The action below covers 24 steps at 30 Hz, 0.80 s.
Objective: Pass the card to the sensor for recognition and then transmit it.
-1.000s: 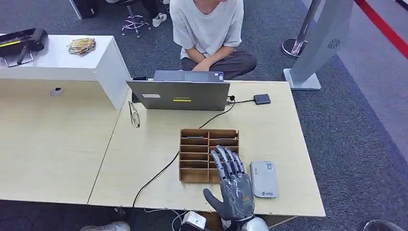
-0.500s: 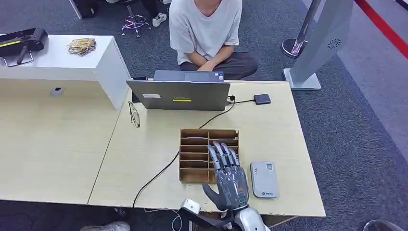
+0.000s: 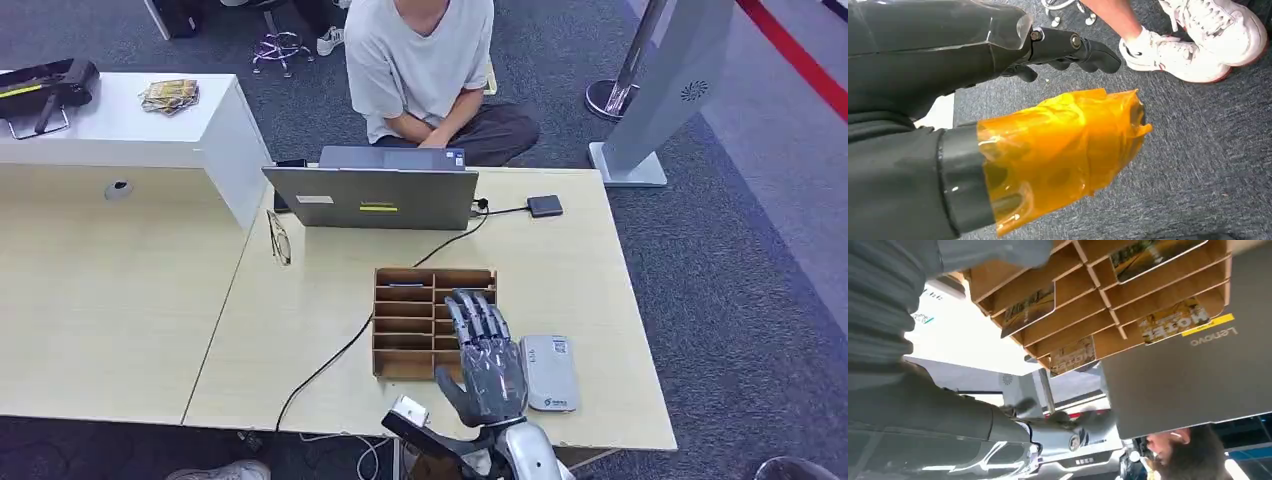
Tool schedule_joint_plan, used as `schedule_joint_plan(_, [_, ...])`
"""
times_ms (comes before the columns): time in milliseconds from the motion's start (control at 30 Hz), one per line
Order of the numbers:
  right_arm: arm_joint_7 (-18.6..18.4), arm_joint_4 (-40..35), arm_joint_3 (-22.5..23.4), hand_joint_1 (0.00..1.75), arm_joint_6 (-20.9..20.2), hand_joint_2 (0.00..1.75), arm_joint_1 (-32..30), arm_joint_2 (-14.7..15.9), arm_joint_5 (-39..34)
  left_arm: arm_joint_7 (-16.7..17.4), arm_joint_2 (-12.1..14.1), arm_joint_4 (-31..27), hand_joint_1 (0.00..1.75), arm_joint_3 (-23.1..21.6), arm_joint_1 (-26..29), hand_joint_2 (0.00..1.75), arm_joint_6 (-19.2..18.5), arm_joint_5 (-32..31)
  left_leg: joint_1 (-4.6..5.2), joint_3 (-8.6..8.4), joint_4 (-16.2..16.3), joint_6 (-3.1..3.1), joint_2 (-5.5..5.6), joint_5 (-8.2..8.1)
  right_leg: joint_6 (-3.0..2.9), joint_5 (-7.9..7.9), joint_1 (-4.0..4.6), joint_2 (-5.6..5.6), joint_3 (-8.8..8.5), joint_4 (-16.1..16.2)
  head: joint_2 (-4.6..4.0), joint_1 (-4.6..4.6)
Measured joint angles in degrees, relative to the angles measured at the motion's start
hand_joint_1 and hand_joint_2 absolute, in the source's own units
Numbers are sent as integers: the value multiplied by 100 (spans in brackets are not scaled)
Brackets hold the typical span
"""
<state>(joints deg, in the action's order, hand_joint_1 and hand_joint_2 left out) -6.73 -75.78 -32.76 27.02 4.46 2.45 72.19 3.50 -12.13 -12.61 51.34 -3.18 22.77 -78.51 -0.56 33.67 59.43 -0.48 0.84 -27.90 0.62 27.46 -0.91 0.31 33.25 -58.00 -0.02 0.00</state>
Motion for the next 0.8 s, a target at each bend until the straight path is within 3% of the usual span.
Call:
schedule_joint_plan(133, [0, 7, 59, 47, -20, 175, 14, -2, 2, 0, 0, 0, 0, 0, 0, 0, -7, -11, 0, 0, 0, 0, 0, 0, 0, 0, 0, 0, 0, 0, 0, -2])
schedule_joint_plan(400, [-35, 144, 203, 47, -76, 175, 72, -33, -15, 0, 0, 0, 0, 0, 1, 0, -33, -39, 0, 0, 0, 0, 1, 0, 0, 0, 0, 0, 0, 0, 0, 0])
schedule_joint_plan(467, [-37, 188, 242, 65, -76, 175, 85, -44, -18, 0, 0, 0, 0, -2, 0, 0, -33, -52, 0, 0, 0, 0, 0, 0, 0, 0, 0, 0, 0, 0, 0, -2])
schedule_joint_plan(800, [-135, 433, 428, 52, -101, 175, 159, -48, 101, 0, -7, 0, 0, -7, 0, 0, -33, -79, 0, 0, 0, 0, 1, 0, 0, 0, 0, 0, 0, 0, 0, 0])
